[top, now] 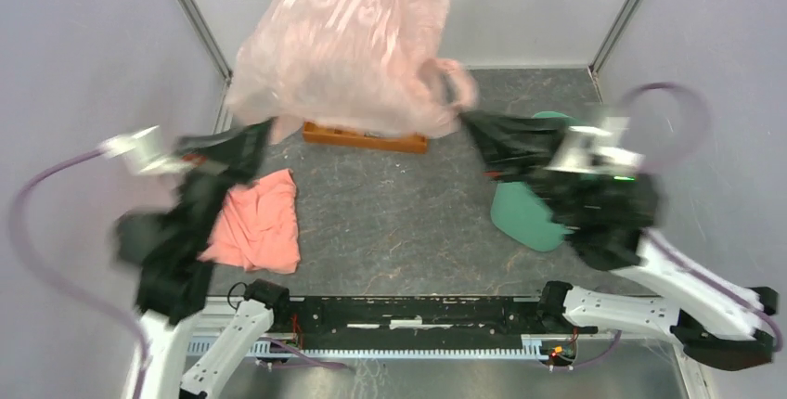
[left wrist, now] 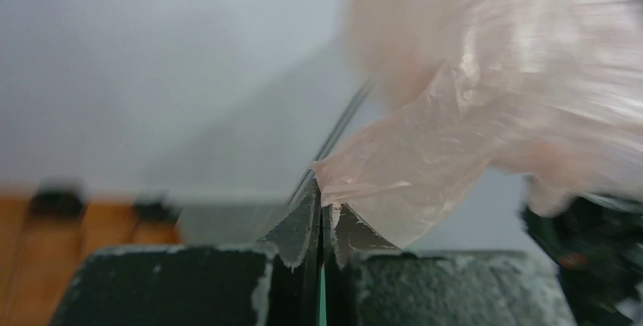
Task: Put the trash bags into the trash bin
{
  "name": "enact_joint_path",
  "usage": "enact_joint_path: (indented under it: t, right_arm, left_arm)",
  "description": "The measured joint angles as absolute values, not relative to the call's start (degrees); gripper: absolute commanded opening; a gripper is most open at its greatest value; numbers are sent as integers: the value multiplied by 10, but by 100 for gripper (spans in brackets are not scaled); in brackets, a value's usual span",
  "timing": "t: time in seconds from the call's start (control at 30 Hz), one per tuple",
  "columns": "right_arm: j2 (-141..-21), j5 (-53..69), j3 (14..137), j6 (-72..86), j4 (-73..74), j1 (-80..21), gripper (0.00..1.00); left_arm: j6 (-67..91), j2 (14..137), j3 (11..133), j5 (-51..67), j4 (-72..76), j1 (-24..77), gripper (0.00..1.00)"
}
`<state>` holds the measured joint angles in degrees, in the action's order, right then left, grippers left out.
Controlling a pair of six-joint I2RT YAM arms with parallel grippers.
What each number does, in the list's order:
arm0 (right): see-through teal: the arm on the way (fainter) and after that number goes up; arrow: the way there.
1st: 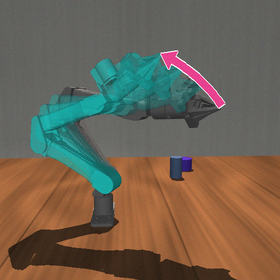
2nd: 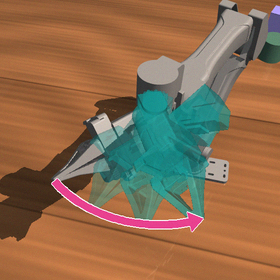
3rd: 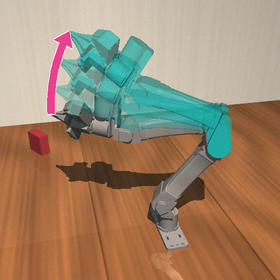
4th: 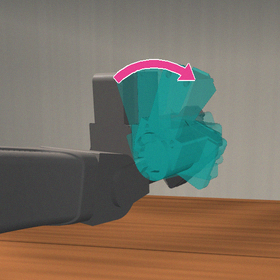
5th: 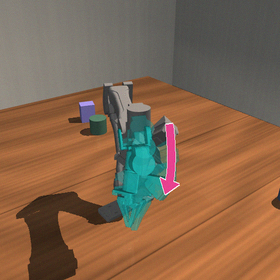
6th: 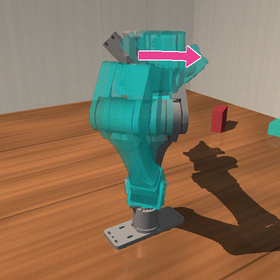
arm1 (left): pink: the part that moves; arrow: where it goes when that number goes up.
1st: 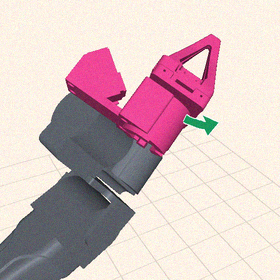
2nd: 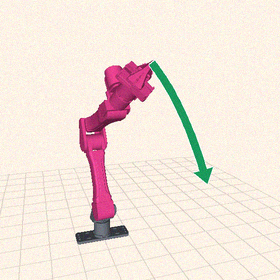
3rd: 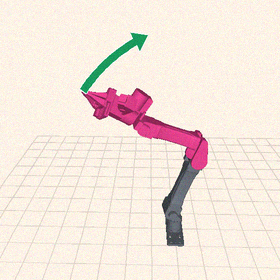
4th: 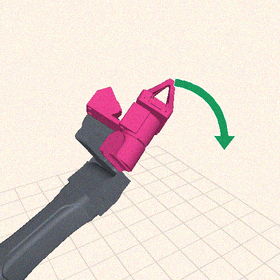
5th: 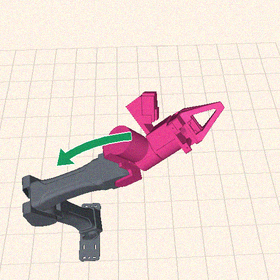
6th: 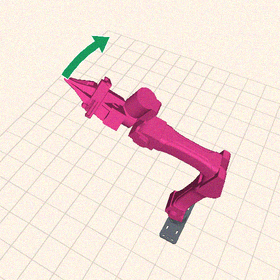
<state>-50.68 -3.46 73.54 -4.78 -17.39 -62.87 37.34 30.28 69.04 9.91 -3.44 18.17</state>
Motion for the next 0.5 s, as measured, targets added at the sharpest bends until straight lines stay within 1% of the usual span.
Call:
enact_joint_path:
  t: [0.07, 0.13, 0.2, 0.23, 0.27, 0.3, 0.37, 0.4, 0.43, 0.5]
  right_arm:
    - [-522, -41, 638, -24, -198, -613, 0]
    - [-588, -36, 500, 21, -196, -596, 0]
    - [-667, -25, 411, 53, -139, -590, 0]
    - [-691, -22, 383, 63, -94, -587, 0]
    - [-703, -19, 375, 65, -33, -585, 0]
    - [-706, -16, 385, 64, 17, -584, 0]
    - [-710, -14, 483, 51, 90, -583, 0]
    - [-721, -11, 583, 38, 104, -584, 1]
    - [-730, -8, 649, 28, 104, -586, 0]
    - [-750, 1, 840, 1, 100, -599, 1]
  left_arm:
    - [388, 327, 584, 62, -69, 182, 2]
    - [405, 400, 453, 55, -121, 181, 2]
    - [420, 459, 337, 55, -200, 181, 2]
    - [424, 461, 301, 55, -253, 181, 2]
    - [425, 453, 291, 56, -327, 181, 2]
    - [424, 447, 302, 61, -344, 181, 2]
    - [413, 460, 407, 72, -379, 181, 2]
    - [402, 491, 520, 93, -372, 181, 2]
    - [396, 512, 585, 107, -360, 181, 2]
    - [389, 562, 766, 152, -313, 181, 2]
